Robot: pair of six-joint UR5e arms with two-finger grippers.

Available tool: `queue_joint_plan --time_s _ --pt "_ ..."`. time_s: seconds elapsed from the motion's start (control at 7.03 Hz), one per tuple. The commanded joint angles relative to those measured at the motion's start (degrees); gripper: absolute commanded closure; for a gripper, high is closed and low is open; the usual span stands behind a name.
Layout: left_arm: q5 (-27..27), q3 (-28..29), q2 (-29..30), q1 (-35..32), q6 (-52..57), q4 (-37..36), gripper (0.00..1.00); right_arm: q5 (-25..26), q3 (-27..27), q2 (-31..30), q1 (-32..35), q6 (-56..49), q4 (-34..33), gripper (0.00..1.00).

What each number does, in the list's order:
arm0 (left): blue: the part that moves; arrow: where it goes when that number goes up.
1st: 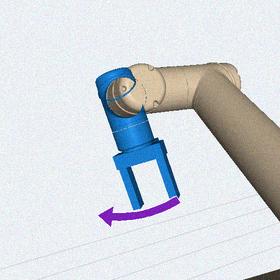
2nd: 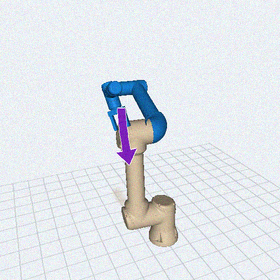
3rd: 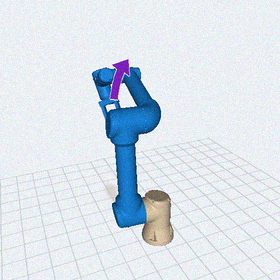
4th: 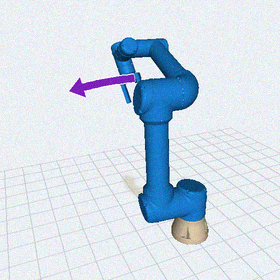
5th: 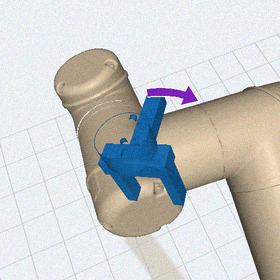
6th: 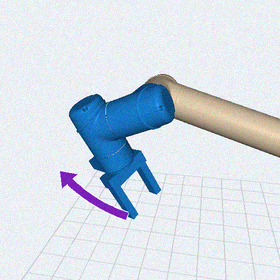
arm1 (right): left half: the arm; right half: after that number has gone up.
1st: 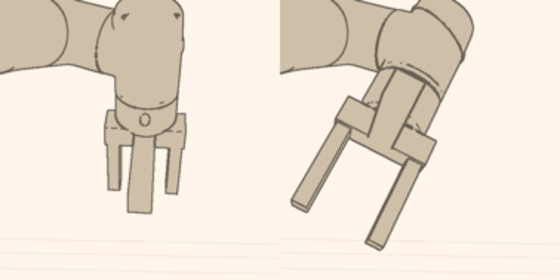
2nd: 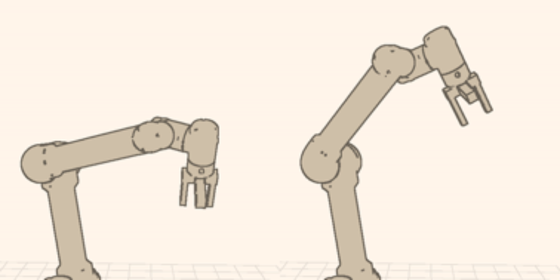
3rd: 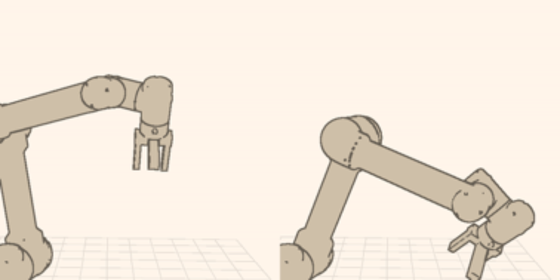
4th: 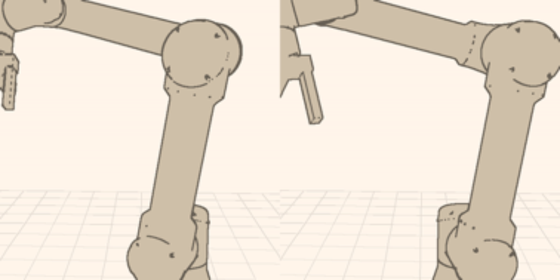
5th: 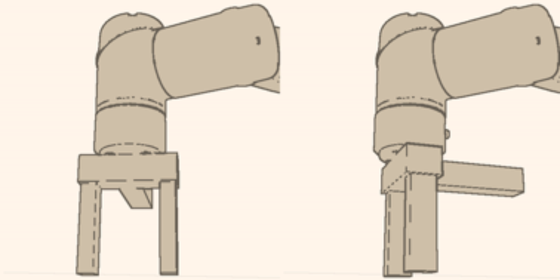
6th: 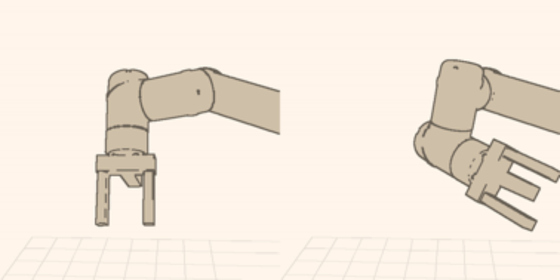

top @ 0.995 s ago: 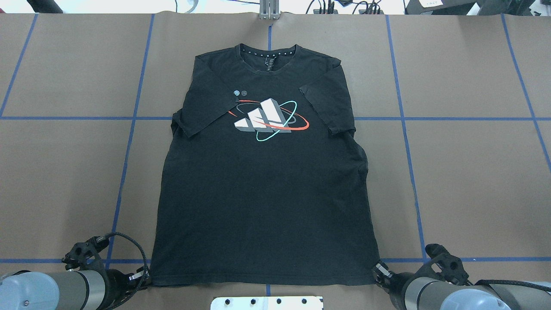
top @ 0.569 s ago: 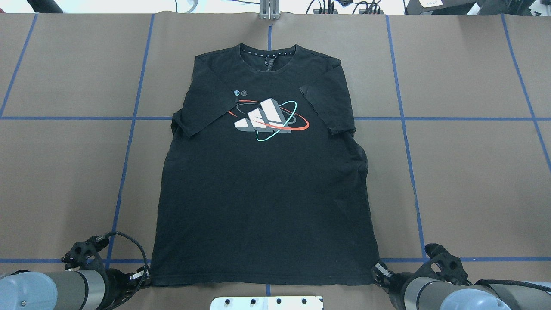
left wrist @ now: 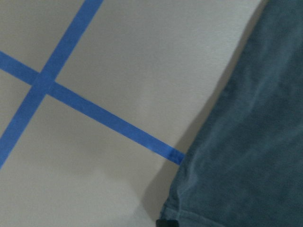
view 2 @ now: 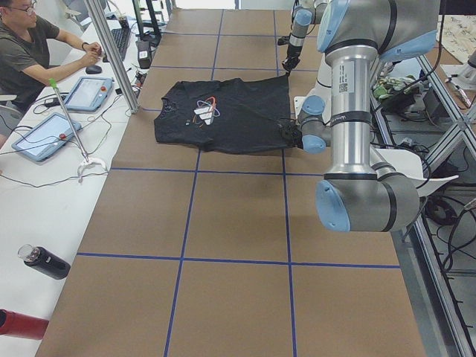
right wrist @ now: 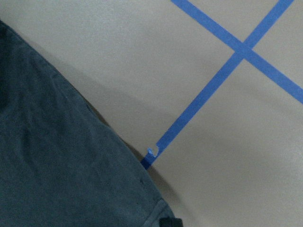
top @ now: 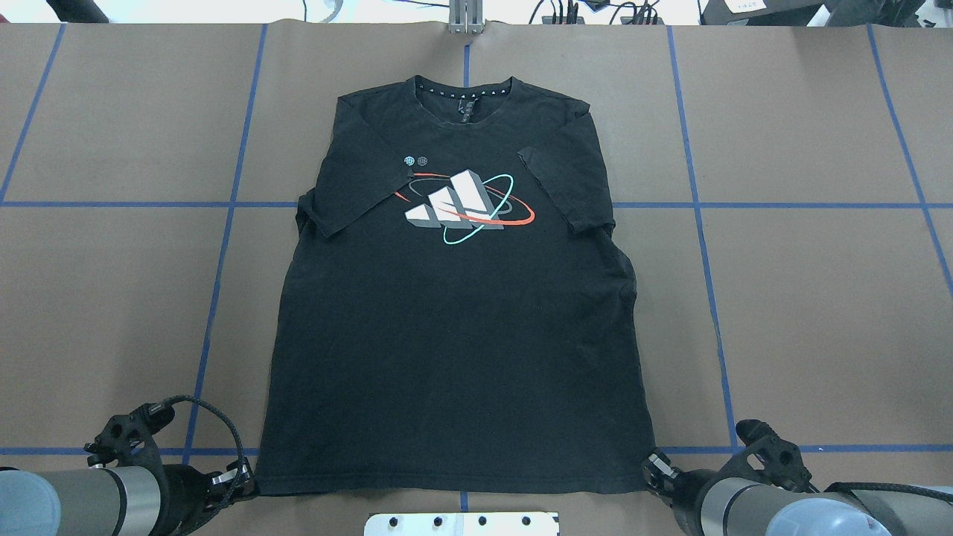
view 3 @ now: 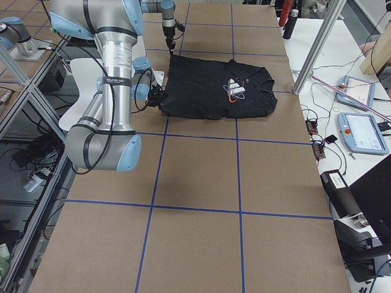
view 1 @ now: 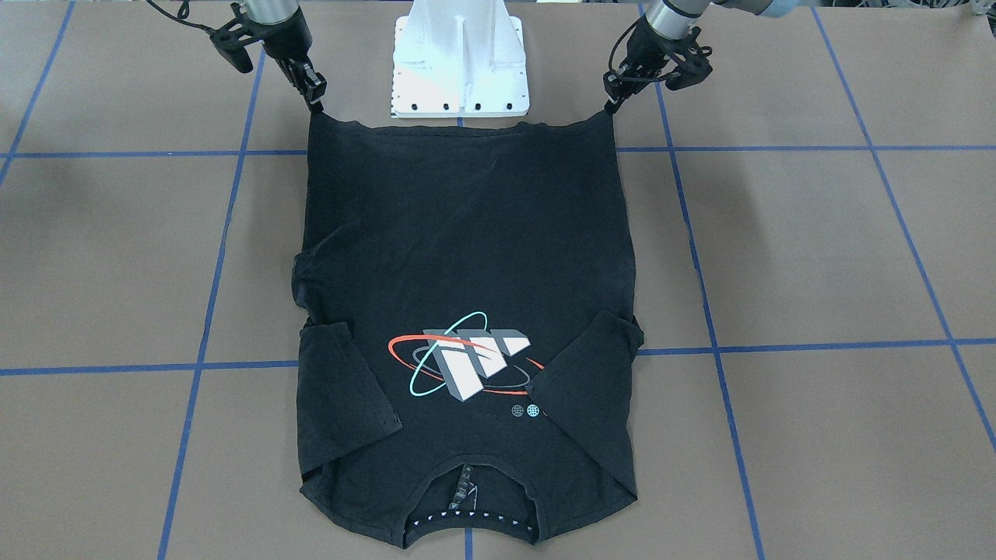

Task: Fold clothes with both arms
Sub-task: 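Grasp both hem corners with the left and right grippers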

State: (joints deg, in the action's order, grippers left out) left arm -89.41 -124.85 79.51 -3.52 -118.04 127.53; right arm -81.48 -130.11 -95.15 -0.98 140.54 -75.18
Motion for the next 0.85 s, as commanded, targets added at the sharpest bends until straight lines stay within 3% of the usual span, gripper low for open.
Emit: queue_joint_plan --time_s 0.0,0.43,0.57,0.71 --pt "-0.24 -4.85 -2.94 -0.08 0.00 -0.09 1.00 -0.95 -4.68 -2.39 -0.24 -0.09 -0.14 1.00" --pt "-2.34 -12.94 -6.03 -1.74 -0.09 -0.18 1.00 -3.41 -8.84 -4.61 0.27 -0.09 -0.14 1.00" --pt "-4.79 -13.84 -4.90 -5.84 0.00 -0.18 1.00 -4.98 -9.11 -4.00 4.72 -0.26 -0.14 1.00" --pt "-6.81 -13.67 -3.15 -8.41 0.44 -0.26 1.00 -10.39 -8.76 -3.04 10.94 -4.09 -0.14 1.00"
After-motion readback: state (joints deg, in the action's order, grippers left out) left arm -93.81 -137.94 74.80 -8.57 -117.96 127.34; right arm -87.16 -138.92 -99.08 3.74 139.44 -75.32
